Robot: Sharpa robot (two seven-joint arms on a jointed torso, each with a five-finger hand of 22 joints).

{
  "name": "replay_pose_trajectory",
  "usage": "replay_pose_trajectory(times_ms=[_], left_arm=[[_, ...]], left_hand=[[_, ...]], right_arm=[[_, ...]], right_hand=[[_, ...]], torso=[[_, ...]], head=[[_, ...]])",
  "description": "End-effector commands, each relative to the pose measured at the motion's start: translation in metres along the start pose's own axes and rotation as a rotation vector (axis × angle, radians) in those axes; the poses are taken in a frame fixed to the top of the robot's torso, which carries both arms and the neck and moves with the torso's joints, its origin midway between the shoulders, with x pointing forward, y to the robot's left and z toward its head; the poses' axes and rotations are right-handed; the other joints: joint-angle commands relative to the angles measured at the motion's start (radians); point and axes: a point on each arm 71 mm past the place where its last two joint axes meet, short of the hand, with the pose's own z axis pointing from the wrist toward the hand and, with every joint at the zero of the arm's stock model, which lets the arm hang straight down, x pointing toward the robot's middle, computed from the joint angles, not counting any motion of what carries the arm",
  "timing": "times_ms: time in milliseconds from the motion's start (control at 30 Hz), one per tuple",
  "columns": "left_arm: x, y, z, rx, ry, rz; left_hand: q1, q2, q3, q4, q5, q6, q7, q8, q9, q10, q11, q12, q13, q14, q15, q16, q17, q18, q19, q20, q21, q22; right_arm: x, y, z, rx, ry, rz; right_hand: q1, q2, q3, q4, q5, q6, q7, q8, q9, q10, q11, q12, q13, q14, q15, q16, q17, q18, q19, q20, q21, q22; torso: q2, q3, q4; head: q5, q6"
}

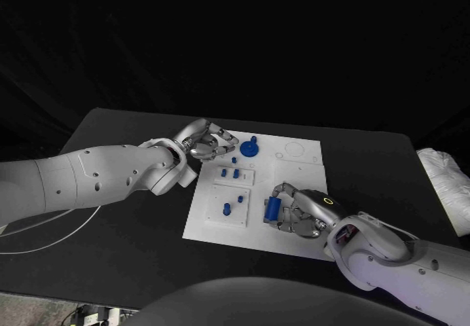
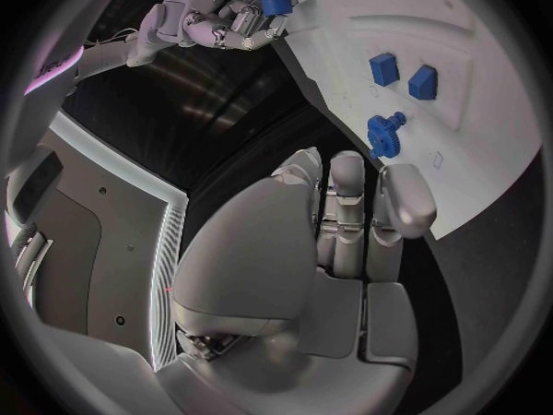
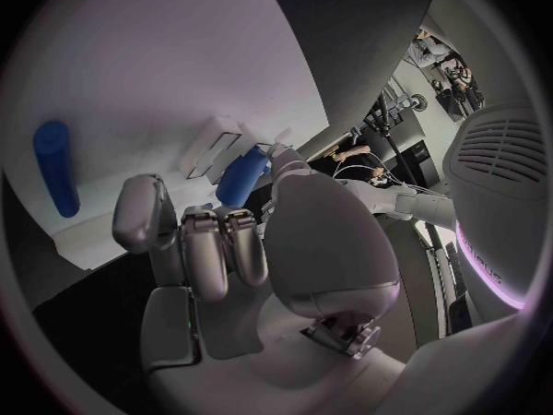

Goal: Assemble the parts on the task board

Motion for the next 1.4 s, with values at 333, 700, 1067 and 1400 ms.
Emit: replay_pose_trajectory(times_ms=[333,700,1067,1400], left_arm=[[0.0029,-0.0009,0.0004,0.005,0.021,-0.007],[0.0035,-0.0008,0.0007,0.003,0.024,-0.008],[0.0023,0.0007,0.0004,-0.001,0.023,-0.007],[0.0022,0.0017,0.0002,-0.004,0.024,-0.007]], left_hand=[[0.007,0.011,0.009,0.001,0.011,0.001,0.006,0.006,0.001,-0.002,0.009,0.003,-0.001,-0.007,0.002,0.005,-0.002,0.006,-0.004,0.005,-0.007,0.141],[0.006,0.013,0.010,0.002,0.019,-0.001,0.007,0.006,0.001,-0.002,0.010,0.003,-0.002,-0.007,0.004,0.005,-0.002,0.006,-0.005,0.006,-0.009,0.141],[0.005,0.014,0.011,0.002,0.022,-0.002,0.007,0.006,0.001,-0.003,0.010,0.003,-0.002,-0.009,0.005,0.004,-0.005,0.006,-0.005,0.007,-0.010,0.141],[0.004,0.014,0.011,0.002,0.023,-0.002,0.007,0.006,0.001,-0.003,0.010,0.003,-0.002,-0.009,0.005,0.004,-0.005,0.006,-0.005,0.007,-0.010,0.140]], right_arm=[[0.0026,-0.0003,0.0011,0.004,0.022,-0.014],[-0.0003,0.0000,0.0005,-0.021,-0.013,0.027],[0.0005,-0.0017,-0.0021,-0.017,-0.002,0.052],[0.0038,-0.0035,-0.0035,-0.007,0.027,0.068]], right_hand=[[0.052,0.016,0.046,-0.052,0.294,0.005,0.053,0.076,-0.029,0.106,0.000,0.004,0.263,0.106,0.002,0.003,0.263,0.019,-0.005,-0.001,-0.008,0.136],[-0.015,0.010,0.117,-0.021,0.464,0.092,0.038,0.108,-0.092,0.106,-0.017,0.004,0.263,0.106,-0.012,0.003,0.263,0.014,0.015,-0.013,0.013,0.143],[-0.074,0.010,0.139,0.016,0.484,0.094,0.037,0.087,-0.138,0.106,-0.018,0.004,0.263,0.106,-0.015,0.003,0.263,0.015,0.011,-0.016,0.007,0.141],[-0.110,0.018,0.156,0.029,0.484,0.070,0.042,0.052,-0.182,0.106,-0.016,0.004,0.263,0.106,-0.012,0.003,0.263,0.017,0.002,-0.014,-0.004,0.138]], torso=[[0.001,0.0000,-0.0001],[0.000,0.0003,-0.0004],[0.001,-0.0004,-0.0015],[0.000,0.0000,-0.0001]], head=[[0.001,0.000],[0.006,0.000],[0.008,0.000],[0.006,0.000]])
